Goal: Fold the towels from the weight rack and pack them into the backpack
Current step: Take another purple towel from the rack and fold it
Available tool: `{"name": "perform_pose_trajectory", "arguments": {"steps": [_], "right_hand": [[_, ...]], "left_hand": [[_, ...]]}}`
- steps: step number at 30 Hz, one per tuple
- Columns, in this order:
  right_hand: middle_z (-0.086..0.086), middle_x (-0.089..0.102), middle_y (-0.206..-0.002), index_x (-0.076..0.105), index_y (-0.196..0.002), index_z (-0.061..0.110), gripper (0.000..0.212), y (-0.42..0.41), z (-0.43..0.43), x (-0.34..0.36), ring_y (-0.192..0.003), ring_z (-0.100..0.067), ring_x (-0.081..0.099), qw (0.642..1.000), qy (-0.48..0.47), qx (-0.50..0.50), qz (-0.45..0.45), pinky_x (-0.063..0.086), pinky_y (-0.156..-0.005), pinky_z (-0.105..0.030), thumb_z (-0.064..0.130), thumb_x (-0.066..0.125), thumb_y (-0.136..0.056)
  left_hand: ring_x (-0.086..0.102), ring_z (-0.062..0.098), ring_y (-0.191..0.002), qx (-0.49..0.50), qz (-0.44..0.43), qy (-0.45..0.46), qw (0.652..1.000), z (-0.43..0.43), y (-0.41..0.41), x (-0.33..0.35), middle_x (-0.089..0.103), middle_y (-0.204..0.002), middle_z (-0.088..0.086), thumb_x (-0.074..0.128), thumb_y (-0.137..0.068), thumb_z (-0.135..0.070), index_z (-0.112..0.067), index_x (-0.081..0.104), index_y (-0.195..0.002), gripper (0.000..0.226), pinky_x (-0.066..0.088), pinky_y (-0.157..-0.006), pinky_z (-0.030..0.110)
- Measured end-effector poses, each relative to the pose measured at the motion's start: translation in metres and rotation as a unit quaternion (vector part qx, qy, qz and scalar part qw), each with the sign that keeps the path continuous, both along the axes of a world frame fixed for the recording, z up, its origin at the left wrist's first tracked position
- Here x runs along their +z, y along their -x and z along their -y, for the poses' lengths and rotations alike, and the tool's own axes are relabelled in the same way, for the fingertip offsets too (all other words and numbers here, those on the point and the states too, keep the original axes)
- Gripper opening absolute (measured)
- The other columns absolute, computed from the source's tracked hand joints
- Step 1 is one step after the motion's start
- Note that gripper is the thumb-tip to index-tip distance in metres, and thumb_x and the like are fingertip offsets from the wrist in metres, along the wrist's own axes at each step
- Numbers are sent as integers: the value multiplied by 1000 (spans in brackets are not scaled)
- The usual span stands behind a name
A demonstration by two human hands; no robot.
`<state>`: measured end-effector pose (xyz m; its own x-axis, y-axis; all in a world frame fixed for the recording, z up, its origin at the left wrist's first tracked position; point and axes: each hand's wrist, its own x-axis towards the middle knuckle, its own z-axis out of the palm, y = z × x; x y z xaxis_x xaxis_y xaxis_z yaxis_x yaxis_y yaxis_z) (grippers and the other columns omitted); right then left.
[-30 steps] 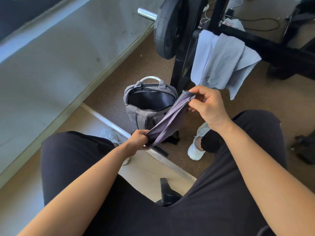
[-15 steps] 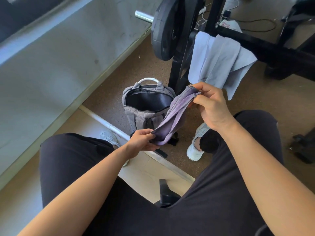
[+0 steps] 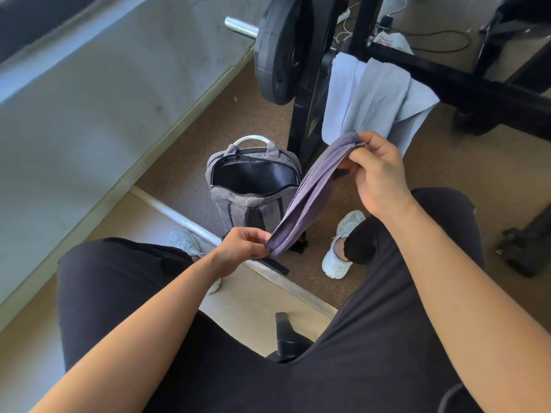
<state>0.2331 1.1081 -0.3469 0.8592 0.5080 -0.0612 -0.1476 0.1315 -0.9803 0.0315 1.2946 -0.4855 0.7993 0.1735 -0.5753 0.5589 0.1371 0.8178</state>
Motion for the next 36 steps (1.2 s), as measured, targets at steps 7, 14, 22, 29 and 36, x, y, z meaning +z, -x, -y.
{"name": "perform_pose_trajectory", "arguments": {"steps": [7,14,22,29,36], "right_hand": [[-9,67,-85,70,-94,10,21,-8,6,-5,-87,-25,63,997,42,-17,64,58,-80,-36,-8,59,-90],[-14,70,-85,71,-95,7,17,5,-1,-3,-79,-28,68,972,120,0,201,59,-75,-50,2,70,-80],[1,65,-81,65,-90,24,30,25,-15,9,-74,-1,61,960,96,3,263,52,-72,-19,-4,71,-80],[8,64,-75,68,-91,16,19,27,-15,15,-71,-10,59,965,75,29,250,54,-67,-39,2,69,-79],[-13,70,-84,70,-95,18,13,13,-10,11,-80,-31,67,977,75,-10,200,56,-75,-61,16,71,-82]], "left_hand": [[66,20,-83,23,19,-95,995,5,-3,0,72,-86,6,69,-90,2,-10,74,-95,14,58,-82,37],[52,13,-131,-4,94,-211,973,21,-18,19,54,-145,-5,82,-73,-46,-32,45,-146,83,46,-109,38],[25,14,-153,-55,156,-291,942,51,-30,23,20,-166,-8,90,-55,-69,-34,-1,-161,144,31,-123,44],[58,11,-101,41,167,-296,940,39,-31,21,57,-107,-11,70,-85,-38,-29,42,-121,46,50,-87,41],[67,17,-90,-33,182,-294,938,12,-24,35,71,-93,-5,84,-80,-39,-23,67,-104,33,54,-82,43]]}}
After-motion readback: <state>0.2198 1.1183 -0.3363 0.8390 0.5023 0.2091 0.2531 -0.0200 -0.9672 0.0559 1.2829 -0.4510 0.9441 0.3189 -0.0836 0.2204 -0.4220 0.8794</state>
